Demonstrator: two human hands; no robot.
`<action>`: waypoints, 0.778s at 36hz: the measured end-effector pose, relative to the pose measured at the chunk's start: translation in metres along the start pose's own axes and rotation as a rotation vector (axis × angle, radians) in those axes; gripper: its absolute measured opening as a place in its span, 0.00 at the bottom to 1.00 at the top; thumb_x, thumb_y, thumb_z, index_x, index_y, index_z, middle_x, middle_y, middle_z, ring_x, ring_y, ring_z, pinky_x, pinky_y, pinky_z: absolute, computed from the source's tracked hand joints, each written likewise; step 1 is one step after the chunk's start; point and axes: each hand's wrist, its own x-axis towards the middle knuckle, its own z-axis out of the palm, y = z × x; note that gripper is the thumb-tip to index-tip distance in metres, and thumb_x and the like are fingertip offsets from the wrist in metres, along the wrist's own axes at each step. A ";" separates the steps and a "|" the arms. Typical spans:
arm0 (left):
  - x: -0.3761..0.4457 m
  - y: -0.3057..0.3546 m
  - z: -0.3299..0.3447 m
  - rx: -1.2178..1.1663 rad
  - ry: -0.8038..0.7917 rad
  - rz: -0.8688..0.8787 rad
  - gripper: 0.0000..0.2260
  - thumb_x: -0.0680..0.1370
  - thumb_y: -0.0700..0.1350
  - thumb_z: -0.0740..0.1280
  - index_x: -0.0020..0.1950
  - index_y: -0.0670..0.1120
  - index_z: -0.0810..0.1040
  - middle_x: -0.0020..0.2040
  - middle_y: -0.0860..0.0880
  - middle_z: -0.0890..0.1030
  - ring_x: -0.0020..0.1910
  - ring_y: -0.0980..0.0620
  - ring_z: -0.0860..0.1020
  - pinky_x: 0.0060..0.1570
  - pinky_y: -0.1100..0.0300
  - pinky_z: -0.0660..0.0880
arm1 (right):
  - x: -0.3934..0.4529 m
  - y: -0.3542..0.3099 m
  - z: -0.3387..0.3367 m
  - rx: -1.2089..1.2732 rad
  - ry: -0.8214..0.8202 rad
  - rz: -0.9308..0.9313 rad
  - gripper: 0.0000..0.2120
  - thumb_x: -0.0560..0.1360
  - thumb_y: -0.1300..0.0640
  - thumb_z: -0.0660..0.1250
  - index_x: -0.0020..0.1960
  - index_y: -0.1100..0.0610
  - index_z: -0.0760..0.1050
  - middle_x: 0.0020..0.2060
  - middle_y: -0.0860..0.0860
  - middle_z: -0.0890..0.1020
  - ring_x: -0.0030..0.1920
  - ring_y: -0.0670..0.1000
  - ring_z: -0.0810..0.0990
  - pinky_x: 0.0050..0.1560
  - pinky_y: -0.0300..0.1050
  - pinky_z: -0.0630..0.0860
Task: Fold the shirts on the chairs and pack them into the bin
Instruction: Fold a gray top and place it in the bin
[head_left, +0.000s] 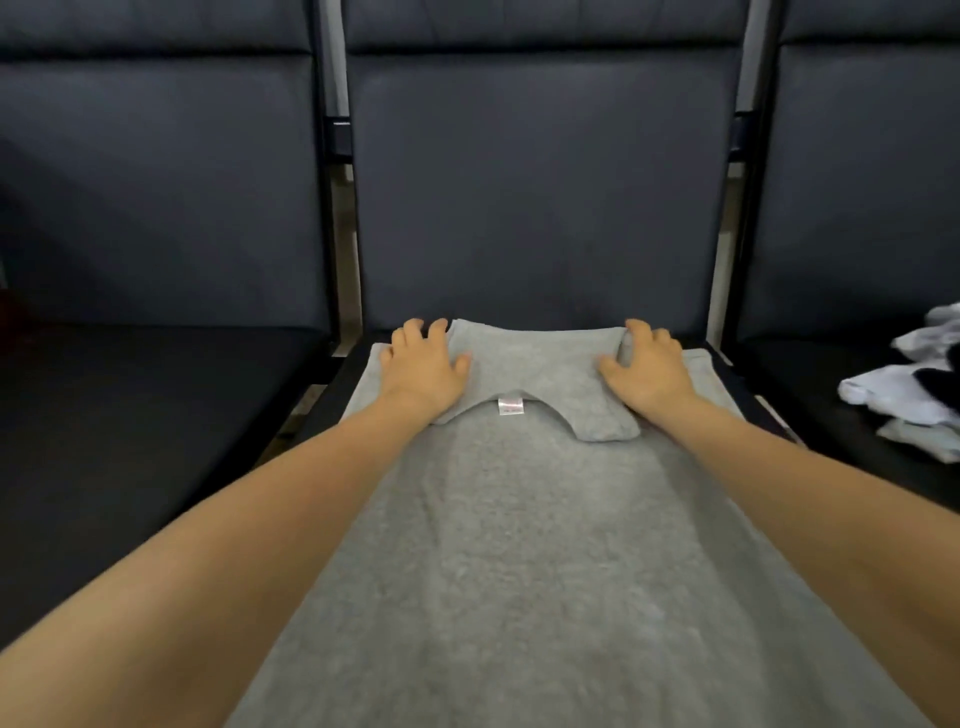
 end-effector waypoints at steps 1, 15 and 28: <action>-0.006 0.002 -0.006 -0.024 0.016 0.013 0.26 0.81 0.55 0.58 0.76 0.47 0.60 0.73 0.42 0.61 0.72 0.42 0.60 0.69 0.49 0.57 | -0.007 -0.001 -0.002 0.019 0.003 -0.005 0.31 0.79 0.49 0.63 0.76 0.59 0.58 0.69 0.63 0.65 0.70 0.63 0.62 0.69 0.53 0.62; -0.168 0.018 -0.103 -0.330 -0.152 0.292 0.04 0.79 0.47 0.64 0.47 0.50 0.78 0.43 0.56 0.76 0.41 0.59 0.73 0.45 0.62 0.68 | -0.165 -0.046 -0.051 0.141 -0.225 -0.384 0.04 0.77 0.55 0.66 0.50 0.51 0.78 0.44 0.47 0.77 0.44 0.46 0.75 0.48 0.40 0.70; -0.276 -0.008 -0.121 -0.154 -0.421 0.707 0.06 0.77 0.52 0.68 0.45 0.51 0.75 0.42 0.55 0.74 0.42 0.58 0.71 0.44 0.61 0.70 | -0.281 -0.036 -0.091 -0.142 -0.649 -0.782 0.19 0.68 0.40 0.74 0.50 0.49 0.71 0.44 0.42 0.72 0.44 0.42 0.69 0.46 0.35 0.67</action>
